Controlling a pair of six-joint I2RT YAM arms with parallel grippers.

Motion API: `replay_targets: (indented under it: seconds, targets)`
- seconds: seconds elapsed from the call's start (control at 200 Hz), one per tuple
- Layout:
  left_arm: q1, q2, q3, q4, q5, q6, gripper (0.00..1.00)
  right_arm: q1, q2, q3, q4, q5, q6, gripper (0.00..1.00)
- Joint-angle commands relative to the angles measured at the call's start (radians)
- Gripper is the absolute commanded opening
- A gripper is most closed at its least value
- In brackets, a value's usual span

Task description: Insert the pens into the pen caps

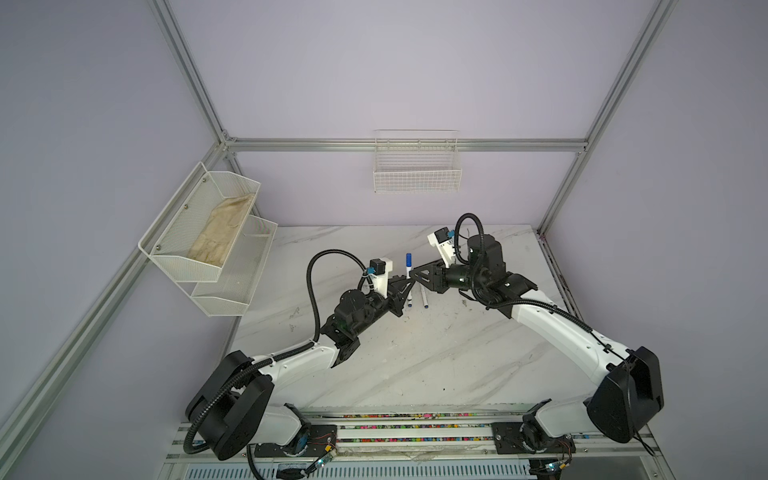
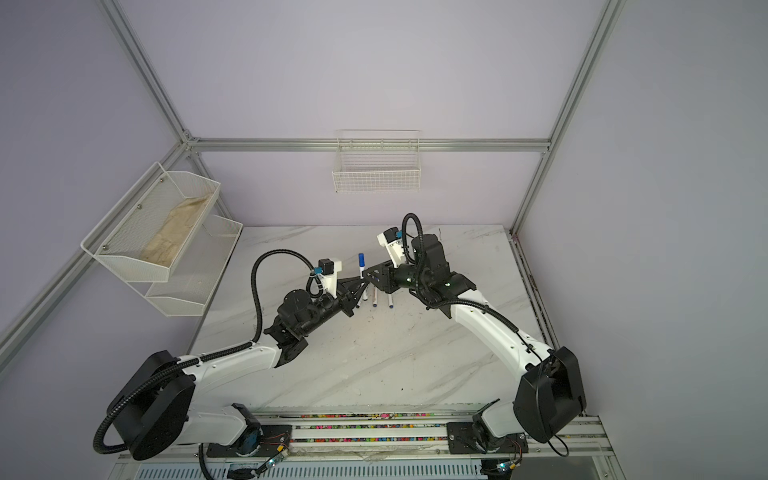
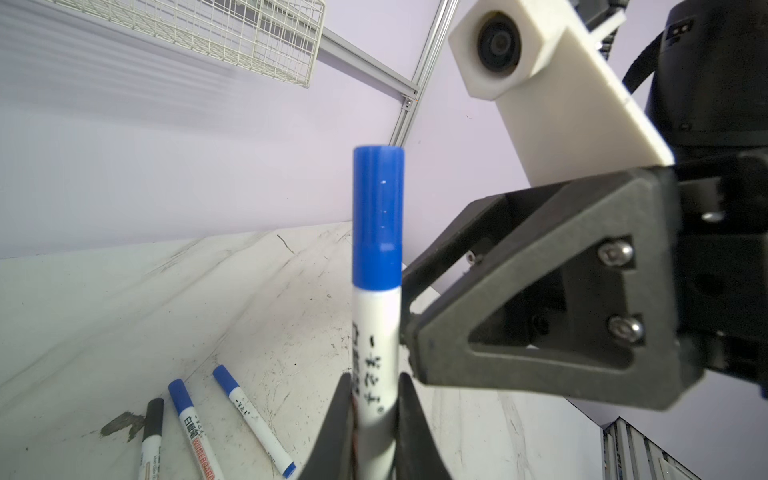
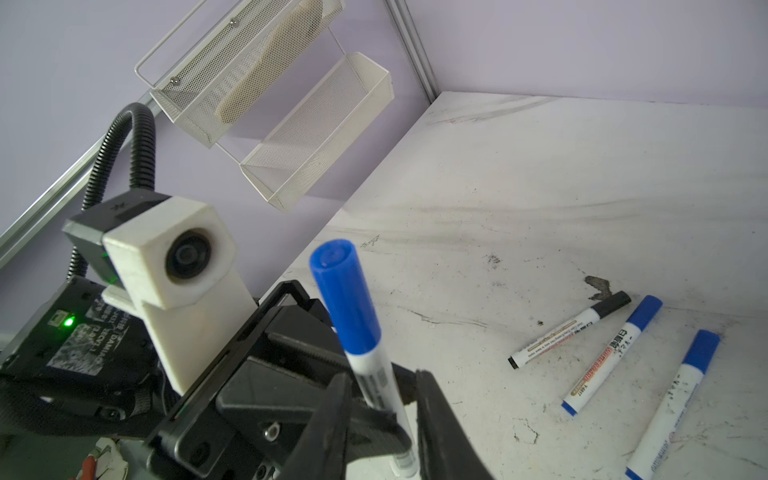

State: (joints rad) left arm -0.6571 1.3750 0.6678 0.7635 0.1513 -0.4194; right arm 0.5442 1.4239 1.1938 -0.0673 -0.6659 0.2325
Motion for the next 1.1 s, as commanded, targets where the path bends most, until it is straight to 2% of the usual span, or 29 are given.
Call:
replay_targets:
  seconds: [0.0, 0.235, 0.55, 0.69, 0.79, 0.86, 1.0, 1.06, 1.095]
  targets:
    - [-0.004, 0.012, 0.093, 0.060, -0.001, -0.022, 0.00, 0.004, 0.008, -0.008, 0.062, -0.035, 0.023, 0.27]
    - [-0.004, 0.025, 0.098, 0.082, 0.000, -0.035, 0.00, 0.007, 0.035, 0.009, 0.075, -0.055, 0.030, 0.23]
    - [-0.006, 0.030, 0.104, 0.094, 0.001, -0.039, 0.00, 0.028, 0.073, 0.006, 0.103, -0.042, 0.032, 0.22]
    - [-0.007, 0.028, 0.098, 0.097, -0.006, -0.041, 0.00, 0.031, 0.074, 0.008, 0.114, -0.021, 0.037, 0.10]
    - [-0.007, 0.027, 0.092, 0.101, -0.006, -0.046, 0.00, 0.031, 0.070, 0.004, 0.125, -0.025, 0.045, 0.05]
    - [-0.007, 0.030, 0.089, 0.085, 0.009, -0.053, 0.18, 0.031, 0.070, 0.006, 0.133, -0.027, 0.069, 0.03]
    - [-0.007, 0.019, 0.072, 0.013, 0.006, -0.061, 0.32, 0.019, 0.090, 0.046, 0.092, 0.044, 0.107, 0.00]
    - [-0.006, 0.005, 0.054, -0.018, -0.008, -0.062, 0.48, -0.003, 0.113, 0.079, 0.038, 0.088, 0.107, 0.00]
    - [-0.003, -0.004, 0.047, -0.046, -0.011, -0.065, 0.53, -0.020, 0.133, 0.096, 0.001, 0.109, 0.104, 0.00]
